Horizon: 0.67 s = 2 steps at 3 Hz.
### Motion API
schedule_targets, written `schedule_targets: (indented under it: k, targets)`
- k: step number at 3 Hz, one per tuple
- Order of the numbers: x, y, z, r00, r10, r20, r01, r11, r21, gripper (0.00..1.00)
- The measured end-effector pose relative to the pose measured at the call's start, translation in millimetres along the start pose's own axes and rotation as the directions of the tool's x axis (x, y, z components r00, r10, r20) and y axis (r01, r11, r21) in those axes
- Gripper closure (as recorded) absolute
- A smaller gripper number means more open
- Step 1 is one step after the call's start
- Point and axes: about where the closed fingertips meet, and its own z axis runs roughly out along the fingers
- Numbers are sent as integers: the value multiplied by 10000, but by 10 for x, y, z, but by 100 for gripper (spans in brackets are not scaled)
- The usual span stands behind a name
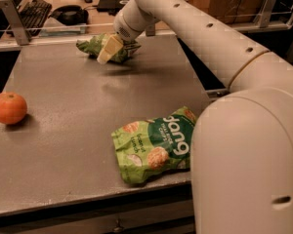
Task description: Move green jalapeno chip bag near green rice chip bag
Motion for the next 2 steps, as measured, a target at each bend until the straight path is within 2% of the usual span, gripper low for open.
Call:
schedule_targets:
  k: [1,2]
  targets:
    - [70,-64,194,9997,241,-24,-241,9997,-15,18]
    - [112,-136,211,9996,282,60,-283,9995,128,42]
